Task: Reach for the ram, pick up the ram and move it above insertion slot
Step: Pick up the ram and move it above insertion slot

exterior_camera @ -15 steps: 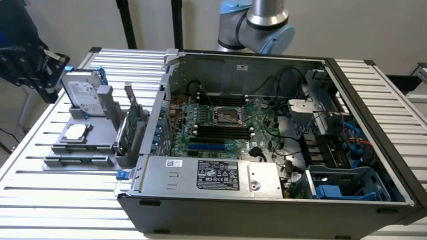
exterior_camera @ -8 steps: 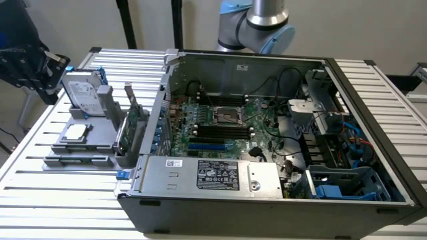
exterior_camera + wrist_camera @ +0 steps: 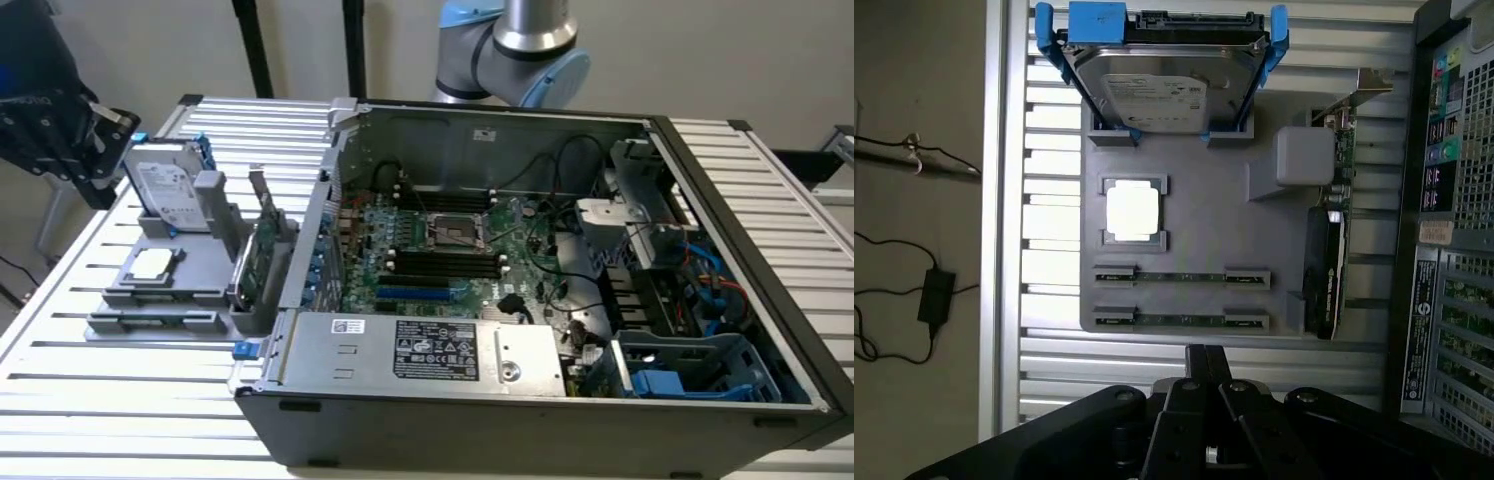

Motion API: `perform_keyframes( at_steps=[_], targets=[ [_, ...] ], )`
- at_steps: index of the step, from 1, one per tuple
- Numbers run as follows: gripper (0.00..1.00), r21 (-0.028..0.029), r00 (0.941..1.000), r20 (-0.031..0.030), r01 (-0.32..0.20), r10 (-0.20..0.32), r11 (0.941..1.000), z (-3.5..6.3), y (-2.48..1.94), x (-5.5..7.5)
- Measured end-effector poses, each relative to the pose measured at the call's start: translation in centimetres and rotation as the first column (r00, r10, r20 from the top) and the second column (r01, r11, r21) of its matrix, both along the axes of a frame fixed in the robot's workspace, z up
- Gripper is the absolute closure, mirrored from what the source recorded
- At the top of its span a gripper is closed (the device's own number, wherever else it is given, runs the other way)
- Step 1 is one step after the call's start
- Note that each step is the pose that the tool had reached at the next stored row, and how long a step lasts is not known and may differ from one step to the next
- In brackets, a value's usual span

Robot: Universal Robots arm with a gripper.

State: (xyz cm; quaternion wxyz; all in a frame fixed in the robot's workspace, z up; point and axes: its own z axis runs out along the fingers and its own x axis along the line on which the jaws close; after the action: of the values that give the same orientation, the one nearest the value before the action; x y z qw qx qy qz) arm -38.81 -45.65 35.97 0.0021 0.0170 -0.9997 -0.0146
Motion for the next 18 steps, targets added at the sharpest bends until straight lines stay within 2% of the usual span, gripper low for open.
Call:
perform_keyframes(
  at_steps=[6, 7, 11, 14, 18],
  targets=[
    [0.89, -0.0001, 1.0000, -0.0001, 0.000, 0.000, 1.0000, 0.00, -0.01, 0.00],
    [0.89, -0.0019, 1.0000, 0.0001, 0.000, 0.000, 1.0000, -0.10, 0.03, -0.01],
    [0.89, -0.0030, 0.9980, -0.0003, -0.064, 0.064, 0.9980, -0.20, 0.04, -0.01],
    [0.89, -0.0029, 0.9931, -0.0002, -0.117, 0.117, 0.9931, -0.29, 0.05, -0.02],
    [0.89, -0.0029, 0.9819, -0.0001, -0.189, 0.189, 0.9819, -0.41, 0.05, -0.02]
  ],
)
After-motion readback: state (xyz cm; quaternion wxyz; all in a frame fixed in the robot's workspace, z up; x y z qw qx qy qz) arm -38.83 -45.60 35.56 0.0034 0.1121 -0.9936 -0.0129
